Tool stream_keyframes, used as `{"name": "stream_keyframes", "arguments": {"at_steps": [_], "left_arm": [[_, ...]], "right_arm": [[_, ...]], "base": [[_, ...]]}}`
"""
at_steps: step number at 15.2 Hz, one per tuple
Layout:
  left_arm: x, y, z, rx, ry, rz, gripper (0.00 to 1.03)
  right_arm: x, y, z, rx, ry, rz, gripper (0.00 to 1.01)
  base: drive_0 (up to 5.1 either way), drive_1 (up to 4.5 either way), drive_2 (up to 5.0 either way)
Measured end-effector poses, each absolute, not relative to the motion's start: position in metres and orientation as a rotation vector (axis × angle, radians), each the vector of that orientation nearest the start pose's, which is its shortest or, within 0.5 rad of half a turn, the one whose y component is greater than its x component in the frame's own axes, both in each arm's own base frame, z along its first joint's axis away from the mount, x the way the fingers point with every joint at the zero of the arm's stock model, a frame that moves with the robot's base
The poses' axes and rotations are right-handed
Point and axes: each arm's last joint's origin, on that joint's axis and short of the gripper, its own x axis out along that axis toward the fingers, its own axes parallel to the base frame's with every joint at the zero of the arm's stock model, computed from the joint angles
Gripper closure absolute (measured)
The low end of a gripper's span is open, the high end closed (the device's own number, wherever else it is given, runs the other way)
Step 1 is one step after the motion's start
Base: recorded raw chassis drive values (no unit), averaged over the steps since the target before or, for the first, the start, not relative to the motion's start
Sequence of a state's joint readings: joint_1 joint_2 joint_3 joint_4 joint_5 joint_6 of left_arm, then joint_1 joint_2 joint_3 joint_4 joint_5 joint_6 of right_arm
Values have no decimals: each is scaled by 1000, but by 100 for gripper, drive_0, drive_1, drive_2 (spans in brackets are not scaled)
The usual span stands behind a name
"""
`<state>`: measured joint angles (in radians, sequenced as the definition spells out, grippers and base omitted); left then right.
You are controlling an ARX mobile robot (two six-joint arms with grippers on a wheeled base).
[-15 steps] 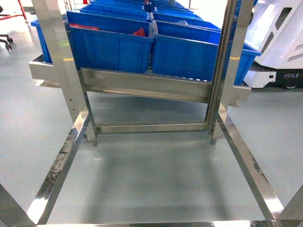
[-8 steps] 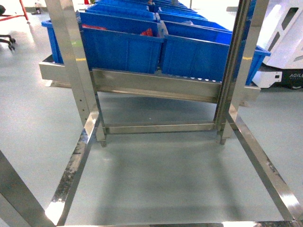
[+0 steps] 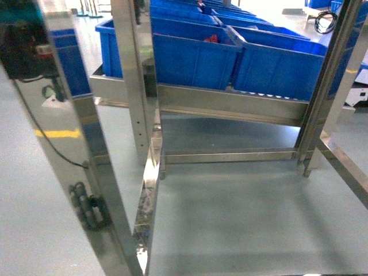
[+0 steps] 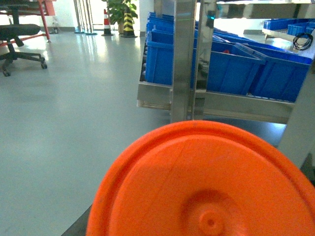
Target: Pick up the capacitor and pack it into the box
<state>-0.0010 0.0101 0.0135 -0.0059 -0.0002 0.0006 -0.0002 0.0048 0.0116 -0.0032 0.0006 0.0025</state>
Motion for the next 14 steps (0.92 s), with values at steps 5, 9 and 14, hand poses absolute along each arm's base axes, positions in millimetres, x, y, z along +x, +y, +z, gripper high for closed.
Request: {"name": "stream_keyframes", "arguments": {"at_steps": [5,9,14], "left_arm": [[98,0,167,1,2,-1,60],[98,0,167,1,3,-1,60],[98,0,167,1,4,0,60]], "right_arm": [[97,0,167,2,-2,-1,3],[97,0,166,2,1,-1,3],[97,0,167,2,-1,0,3]], "base": [[-493,252,252],[-496,249,249],[-497,248,248]]}}
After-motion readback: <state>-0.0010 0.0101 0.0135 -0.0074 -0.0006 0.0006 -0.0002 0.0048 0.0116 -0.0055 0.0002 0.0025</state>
